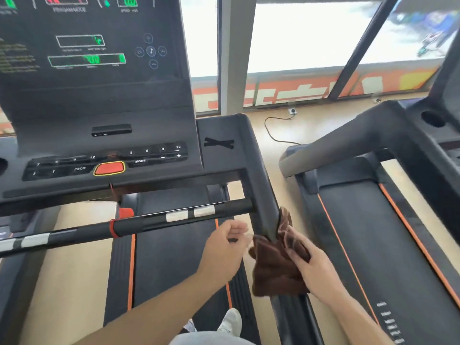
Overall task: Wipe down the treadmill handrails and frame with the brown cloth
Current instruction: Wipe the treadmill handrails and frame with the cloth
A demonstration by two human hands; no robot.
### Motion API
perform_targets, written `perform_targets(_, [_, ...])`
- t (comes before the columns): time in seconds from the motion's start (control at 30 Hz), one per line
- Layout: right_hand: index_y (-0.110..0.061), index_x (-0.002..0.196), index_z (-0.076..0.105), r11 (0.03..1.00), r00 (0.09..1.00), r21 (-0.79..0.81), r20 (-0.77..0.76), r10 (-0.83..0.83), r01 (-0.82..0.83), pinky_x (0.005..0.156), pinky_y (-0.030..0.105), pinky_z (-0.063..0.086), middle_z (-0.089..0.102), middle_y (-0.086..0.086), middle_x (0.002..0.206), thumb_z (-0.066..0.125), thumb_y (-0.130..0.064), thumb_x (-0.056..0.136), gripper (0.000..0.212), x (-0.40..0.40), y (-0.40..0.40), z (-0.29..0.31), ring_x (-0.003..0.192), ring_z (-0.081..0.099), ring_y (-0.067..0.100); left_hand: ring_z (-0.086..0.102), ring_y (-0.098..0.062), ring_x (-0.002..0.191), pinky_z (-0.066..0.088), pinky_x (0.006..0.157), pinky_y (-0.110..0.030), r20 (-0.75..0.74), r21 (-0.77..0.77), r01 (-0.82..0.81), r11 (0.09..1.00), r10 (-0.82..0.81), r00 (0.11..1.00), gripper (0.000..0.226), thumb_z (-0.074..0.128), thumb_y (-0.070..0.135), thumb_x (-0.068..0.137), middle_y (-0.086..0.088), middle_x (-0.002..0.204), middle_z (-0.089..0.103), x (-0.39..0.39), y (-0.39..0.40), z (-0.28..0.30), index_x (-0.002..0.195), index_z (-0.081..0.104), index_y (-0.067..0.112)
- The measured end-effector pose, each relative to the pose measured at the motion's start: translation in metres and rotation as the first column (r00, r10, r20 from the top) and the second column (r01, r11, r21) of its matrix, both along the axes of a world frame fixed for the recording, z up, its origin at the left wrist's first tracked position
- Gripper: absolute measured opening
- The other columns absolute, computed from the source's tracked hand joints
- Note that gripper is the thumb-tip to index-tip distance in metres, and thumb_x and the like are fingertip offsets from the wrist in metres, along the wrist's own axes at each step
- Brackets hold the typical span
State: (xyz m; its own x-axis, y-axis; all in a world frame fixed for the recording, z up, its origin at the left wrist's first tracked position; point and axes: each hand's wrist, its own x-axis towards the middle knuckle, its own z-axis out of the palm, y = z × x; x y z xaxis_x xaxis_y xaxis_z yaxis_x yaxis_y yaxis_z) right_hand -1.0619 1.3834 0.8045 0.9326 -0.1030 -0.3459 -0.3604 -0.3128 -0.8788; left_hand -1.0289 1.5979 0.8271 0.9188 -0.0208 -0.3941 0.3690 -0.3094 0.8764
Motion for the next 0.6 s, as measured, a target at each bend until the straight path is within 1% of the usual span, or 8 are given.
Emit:
perform_targets(0.07, [-0.031, 0.133, 0.066, 0.999, 0.998, -0.013, 0.055, -0.041, 0.041, 0.090, 0.002, 0.044, 0.071, -0.026, 0.121, 0.069, -0.003, 0.096, 0.046, -0.023, 0.003, 0.001, 0.109, 0.059, -0.020, 0.064, 0.002, 0.099, 0.047, 0.086, -0.012, -0.070, -0.016, 0.073, 0.997, -0.074, 0.995, 0.018, 0.067, 0.033, 0.094, 0.014, 0.106, 0.071, 0.004, -0.019, 0.000, 0.109, 0.068, 0.025])
perform_targets(0.13, [-0.036, 0.130, 0.066, 0.999, 0.993, -0.001, 0.106, -0.050, 0.051, 0.103, 0.009, 0.043, 0.068, -0.023, 0.130, 0.068, 0.000, 0.095, 0.050, -0.037, 0.010, -0.006, 0.122, 0.058, -0.010, 0.065, -0.004, 0.099, 0.049, 0.083, -0.018, -0.190, -0.058, 0.101, 0.993, -0.110, 0.976, 0.033, 0.067, 0.049, 0.090, 0.010, 0.107, 0.071, 0.008, -0.038, -0.002, 0.110, 0.067, 0.023])
perform_targets(0.23, [-0.047, 0.131, 0.065, 0.998, 0.987, -0.035, 0.158, -0.041, 0.048, 0.120, 0.031, 0.037, 0.059, -0.028, 0.141, 0.064, 0.005, 0.097, 0.062, -0.042, 0.023, -0.015, 0.142, 0.047, 0.003, 0.072, -0.018, 0.096, 0.057, 0.093, -0.039, -0.392, -0.186, 0.029, 0.982, -0.102, 0.914, 0.063, 0.065, 0.074, 0.071, 0.000, 0.103, 0.076, 0.010, -0.050, -0.007, 0.107, 0.069, 0.023])
perform_targets(0.3, [-0.053, 0.140, 0.055, 0.999, 0.982, -0.035, 0.187, 0.005, 0.001, 0.120, 0.043, 0.039, 0.057, -0.023, 0.145, 0.061, 0.001, 0.099, 0.068, -0.041, 0.032, -0.020, 0.142, 0.048, 0.008, 0.073, -0.021, 0.095, 0.058, 0.091, -0.039, -0.446, -0.254, 0.021, 0.967, -0.136, 0.885, 0.067, 0.065, 0.078, 0.065, 0.000, 0.100, 0.077, 0.006, -0.045, -0.010, 0.107, 0.072, 0.026])
perform_targets(0.37, [-0.053, 0.149, 0.042, 0.993, 0.970, -0.051, 0.214, 0.111, -0.103, 0.121, 0.050, 0.035, 0.051, -0.019, 0.152, 0.057, -0.013, 0.100, 0.065, -0.036, 0.044, -0.020, 0.145, 0.044, 0.011, 0.072, -0.018, 0.097, 0.056, 0.095, -0.039, -0.397, -0.232, 0.003, 0.973, -0.098, 0.912, 0.056, 0.063, 0.075, 0.069, 0.004, 0.100, 0.078, 0.003, -0.035, -0.012, 0.104, 0.074, 0.031])
perform_targets(0.43, [-0.049, 0.156, 0.032, 0.975, 0.936, -0.084, 0.274, 0.223, -0.208, 0.123, 0.053, 0.030, 0.041, -0.021, 0.159, 0.054, -0.012, 0.099, 0.071, -0.026, 0.054, -0.019, 0.150, 0.036, 0.012, 0.072, -0.014, 0.101, 0.053, 0.101, -0.043, -0.243, -0.200, -0.030, 0.979, -0.020, 0.970, 0.039, 0.059, 0.064, 0.079, 0.008, 0.102, 0.078, 0.006, -0.023, -0.008, 0.103, 0.074, 0.036])
perform_targets(0.53, [-0.035, 0.162, 0.023, 0.917, 0.821, -0.309, 0.433, 0.371, -0.251, 0.127, 0.049, 0.020, 0.023, -0.020, 0.168, 0.051, 0.005, 0.092, 0.085, 0.001, 0.064, -0.012, 0.157, 0.022, 0.014, 0.069, -0.011, 0.108, 0.050, 0.105, -0.040, -0.082, -0.273, -0.039, 0.961, 0.017, 0.997, 0.024, 0.060, 0.046, 0.092, 0.010, 0.109, 0.076, 0.020, -0.007, 0.009, 0.112, 0.071, 0.038])
perform_targets(0.6, [-0.026, 0.165, 0.019, 0.837, 0.765, -0.508, 0.451, 0.460, -0.204, 0.129, 0.047, 0.014, 0.015, -0.013, 0.171, 0.056, 0.006, 0.090, 0.089, 0.026, 0.066, -0.012, 0.159, 0.010, 0.016, 0.068, -0.009, 0.109, 0.051, 0.101, -0.031, -0.004, -0.307, 0.010, 0.952, -0.011, 1.000, 0.024, 0.059, 0.035, 0.098, 0.008, 0.116, 0.074, 0.034, 0.005, 0.020, 0.121, 0.065, 0.032])
